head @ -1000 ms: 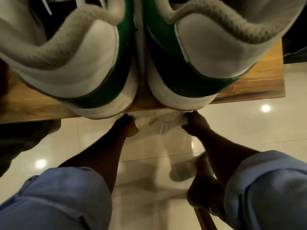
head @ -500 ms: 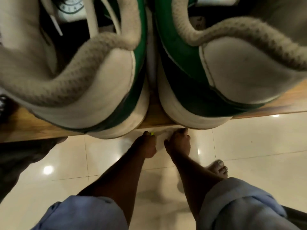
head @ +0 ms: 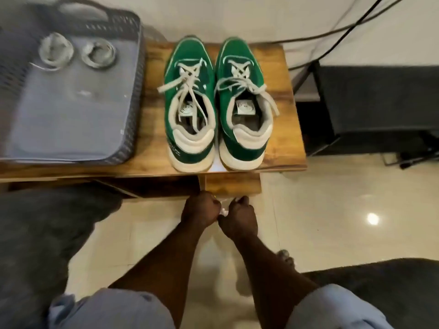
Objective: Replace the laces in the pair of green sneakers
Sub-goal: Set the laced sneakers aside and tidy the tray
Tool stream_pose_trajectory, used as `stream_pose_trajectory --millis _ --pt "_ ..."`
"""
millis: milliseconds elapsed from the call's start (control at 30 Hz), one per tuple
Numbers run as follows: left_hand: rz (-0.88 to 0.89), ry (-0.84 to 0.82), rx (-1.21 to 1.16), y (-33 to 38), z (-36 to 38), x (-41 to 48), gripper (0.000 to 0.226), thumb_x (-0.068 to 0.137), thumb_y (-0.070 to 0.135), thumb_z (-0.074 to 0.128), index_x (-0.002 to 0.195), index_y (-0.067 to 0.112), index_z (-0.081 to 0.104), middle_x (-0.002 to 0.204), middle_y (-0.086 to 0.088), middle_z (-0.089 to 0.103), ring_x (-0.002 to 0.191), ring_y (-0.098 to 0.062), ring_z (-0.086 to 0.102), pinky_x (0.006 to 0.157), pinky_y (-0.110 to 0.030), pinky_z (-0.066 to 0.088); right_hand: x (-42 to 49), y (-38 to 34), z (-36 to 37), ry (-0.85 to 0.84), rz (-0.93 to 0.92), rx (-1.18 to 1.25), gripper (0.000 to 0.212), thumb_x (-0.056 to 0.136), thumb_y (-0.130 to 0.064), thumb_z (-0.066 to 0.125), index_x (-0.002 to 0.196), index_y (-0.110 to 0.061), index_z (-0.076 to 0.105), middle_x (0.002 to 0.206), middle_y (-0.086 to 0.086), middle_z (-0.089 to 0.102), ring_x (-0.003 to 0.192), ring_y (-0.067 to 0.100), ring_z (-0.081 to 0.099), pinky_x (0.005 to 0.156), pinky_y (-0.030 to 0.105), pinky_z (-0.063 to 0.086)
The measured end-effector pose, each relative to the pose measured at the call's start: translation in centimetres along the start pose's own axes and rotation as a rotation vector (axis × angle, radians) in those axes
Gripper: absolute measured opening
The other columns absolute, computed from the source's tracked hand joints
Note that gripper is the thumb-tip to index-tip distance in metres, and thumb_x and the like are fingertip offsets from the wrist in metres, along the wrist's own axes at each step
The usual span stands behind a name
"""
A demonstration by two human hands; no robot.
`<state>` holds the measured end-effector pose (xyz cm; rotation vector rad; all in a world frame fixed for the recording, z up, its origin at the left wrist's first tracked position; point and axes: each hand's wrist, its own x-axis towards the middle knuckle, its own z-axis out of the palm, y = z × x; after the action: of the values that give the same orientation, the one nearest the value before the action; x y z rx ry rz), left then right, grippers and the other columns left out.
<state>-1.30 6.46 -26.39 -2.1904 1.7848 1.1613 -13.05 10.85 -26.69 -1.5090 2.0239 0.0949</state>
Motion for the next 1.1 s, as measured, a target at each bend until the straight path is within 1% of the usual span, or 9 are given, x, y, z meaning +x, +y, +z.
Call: stream_pose_trajectory --millis 67,167,267,400,633,800,900,1033,1100 --pt "0.007 0.044 -0.040 0.9 -2.5 -2.7 0.023 0.092 0.036 0.063 0.089 0.017 0.075 0.098 -0.004 0.075 0.089 -0.025 0.067 0.073 -0.030 0.048 -1.8 -1.4 -2.5 0.047 -0.034 -0.007 0.072 0.079 -0.059 0.068 0.132 -0.010 0.062 0.132 0.013 0.053 0.103 0.037 0.063 0.087 0.039 0.057" --pt "0.005 0.132 -0.088 1.6 -6.6 -7.7 0.025 0.091 0.037 0.069 0.100 0.016 0.080 0.101 -0.006 0.077 0.094 -0.028 0.071 0.077 -0.033 0.055 -6.1 -3.8 -6.5 0.143 -0.146 -0.040 0.059 0.077 -0.059 0.056 0.117 -0.019 0.071 0.126 0.011 0.059 0.100 0.035 0.065 0.085 0.038 0.057" --pt "-0.007 0.213 -0.158 2.0 -10.3 -12.2 0.022 0.089 0.039 0.071 0.095 0.020 0.081 0.098 -0.004 0.077 0.091 -0.027 0.072 0.074 -0.033 0.056 -9.7 -5.4 -8.9 0.226 -0.265 -0.149 0.056 0.081 -0.057 0.037 0.112 -0.024 0.070 0.116 0.008 0.068 0.105 0.030 0.057 0.083 0.035 0.051" --pt "0.004 0.340 -0.191 1.4 -14.7 -17.3 0.028 0.090 0.043 0.074 0.071 0.023 0.069 0.091 -0.002 0.075 0.079 -0.020 0.063 0.068 -0.027 0.045 -15.1 -8.7 -12.7 0.293 -0.331 -0.098 0.043 0.093 -0.054 0.043 0.109 -0.025 0.070 0.122 0.006 0.060 0.100 0.028 0.060 0.083 0.037 0.053" --pt "0.001 0.586 -0.193 1.3 -23.2 -22.2 0.026 0.087 0.035 0.074 0.099 0.012 0.078 0.103 -0.012 0.077 0.098 -0.033 0.071 0.073 -0.033 0.053 -19.5 -14.9 -18.3 0.433 -0.527 -0.089 0.061 0.089 -0.058 0.047 0.120 -0.011 0.070 0.129 0.011 0.054 0.110 0.032 0.056 0.094 0.042 0.053" --pt "0.028 0.661 -0.205 -0.8 -28.8 -20.7 0.034 0.090 0.047 0.075 0.102 0.016 0.082 0.101 -0.006 0.079 0.096 -0.028 0.071 0.080 -0.034 0.057 -17.7 -20.5 -19.9 0.496 -0.592 -0.048 0.062 0.090 -0.061 0.053 0.122 -0.012 0.071 0.132 0.011 0.054 0.114 0.032 0.056 0.088 0.041 0.055" --pt "0.054 0.655 -0.247 -3.9 -31.0 -18.2 0.030 0.092 0.045 0.074 0.102 0.018 0.082 0.104 -0.004 0.079 0.099 -0.027 0.070 0.084 -0.035 0.057 -15.4 -24.5 -19.4 0.482 -0.623 -0.075 0.067 0.089 -0.063 0.051 0.125 -0.010 0.070 0.129 0.013 0.055 0.115 0.034 0.056 0.090 0.041 0.053" --pt "0.039 0.623 -0.265 -8.0 -34.4 -13.2 0.016 0.094 0.021 0.071 0.105 0.024 0.083 0.114 0.004 0.078 0.108 -0.019 0.070 0.092 -0.032 0.057 -11.4 -29.5 -18.0 0.470 -0.629 -0.171 0.071 0.090 -0.069 0.049 0.124 -0.010 0.069 0.126 0.011 0.057 0.112 0.035 0.060 0.089 0.041 0.051" --pt "0.007 0.639 -0.202 -9.8 -36.1 -10.8 0.025 0.093 0.009 0.067 0.105 0.026 0.082 0.120 0.005 0.076 0.113 -0.017 0.069 0.096 -0.033 0.058 -9.1 -31.5 -17.0 0.443 -0.608 -0.212 0.071 0.092 -0.069 0.049 0.126 -0.010 0.067 0.128 0.010 0.055 0.113 0.034 0.059 0.085 0.039 0.049"
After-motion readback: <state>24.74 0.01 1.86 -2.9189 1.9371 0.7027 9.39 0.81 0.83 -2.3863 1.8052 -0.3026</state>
